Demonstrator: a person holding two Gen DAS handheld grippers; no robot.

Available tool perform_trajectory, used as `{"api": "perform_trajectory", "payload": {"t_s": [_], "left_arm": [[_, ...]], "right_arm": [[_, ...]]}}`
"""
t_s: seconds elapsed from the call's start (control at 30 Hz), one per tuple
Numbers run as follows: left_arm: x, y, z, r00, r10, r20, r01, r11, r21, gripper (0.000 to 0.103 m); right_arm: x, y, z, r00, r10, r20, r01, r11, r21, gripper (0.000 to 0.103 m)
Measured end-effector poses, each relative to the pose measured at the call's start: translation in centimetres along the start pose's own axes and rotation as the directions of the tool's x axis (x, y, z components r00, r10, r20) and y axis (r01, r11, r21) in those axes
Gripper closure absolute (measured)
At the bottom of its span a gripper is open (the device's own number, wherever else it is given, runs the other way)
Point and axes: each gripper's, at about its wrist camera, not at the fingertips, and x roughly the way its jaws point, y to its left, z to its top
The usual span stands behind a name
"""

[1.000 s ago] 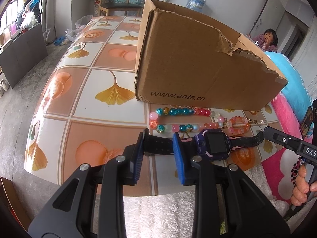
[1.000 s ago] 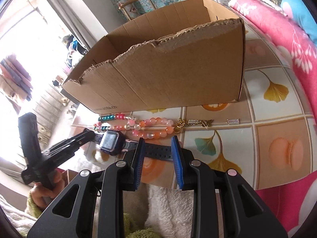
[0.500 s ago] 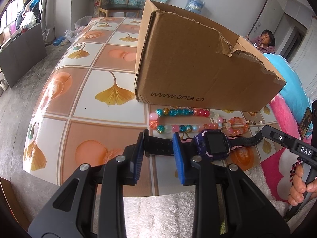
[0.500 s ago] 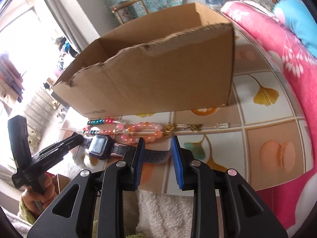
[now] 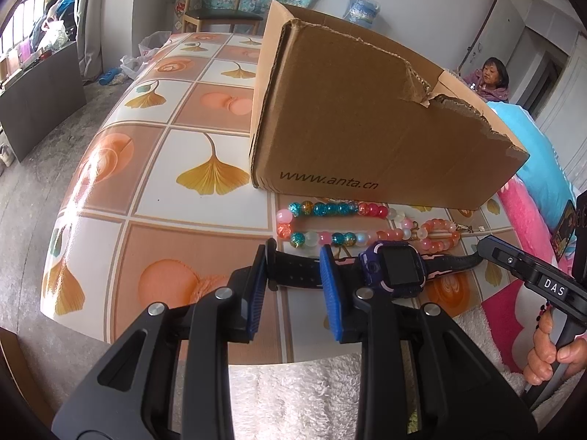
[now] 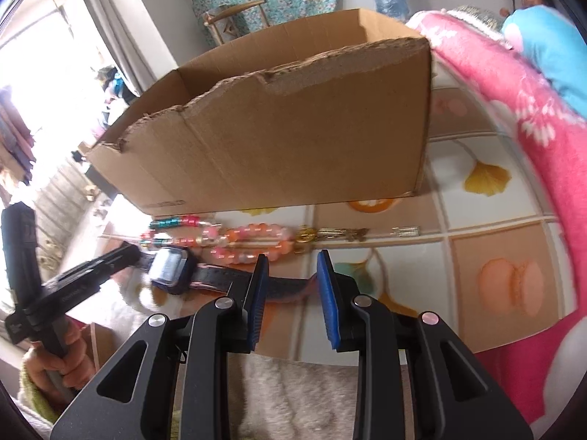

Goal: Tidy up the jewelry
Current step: 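Close the left tool on the black watch strap beside the purple watch face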

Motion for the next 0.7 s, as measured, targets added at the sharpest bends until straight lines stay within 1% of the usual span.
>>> {"api": "perform_trajectory", "payload": {"t_s": [0.03, 0.13, 0.23, 0.4, 0.43, 0.57, 0.7], "left_arm": [[0.0, 0.0, 0.0, 1.000, 0.000, -0.001, 0.000, 1.000, 0.000, 0.076], [0.0, 0.0, 0.0, 1.000, 0.000, -0.001, 0.000, 1.000, -0.001, 0.076], [0.0, 0.0, 0.0, 1.000, -0.001, 0.000, 0.001, 1.000, 0.000, 0.076], [0.0, 0.0, 0.0, 1.000, -0.003, 0.001, 0.003, 1.000, -0.002, 0.076], [0.0, 0.0, 0.0, 1.000, -0.002, 0.001, 0.002, 1.000, -0.001, 0.076], [0.0, 0.0, 0.0, 1.000, -0.004, 0.000, 0.004, 1.000, -0.003, 0.076], [0.0, 0.0, 0.0, 1.000, -0.007, 0.002, 0.007, 1.000, -0.004, 0.076]], "right_arm": [[0.0, -0.3, 0.0, 1.000, -0.003, -0.008, 0.003, 1.000, 0.012, 0.076], [0.5, -1.4, -0.5, 0.998, 0.027, -0.061, -0.022, 0.996, 0.081, 0.076], [0.5, -1.4, -0.8, 0.997, 0.023, -0.075, -0.016, 0.996, 0.086, 0.076], [0.3, -1.7, -1.0, 0.993, 0.045, -0.109, -0.032, 0.992, 0.118, 0.076], [0.3, -1.8, -1.0, 0.992, 0.053, -0.113, -0.039, 0.992, 0.121, 0.075], [0.8, -1.4, -1.2, 0.977, 0.163, -0.137, -0.139, 0.976, 0.169, 0.075], [1.2, -1.2, -1.2, 0.963, 0.228, -0.147, -0.197, 0.960, 0.200, 0.075]]}}
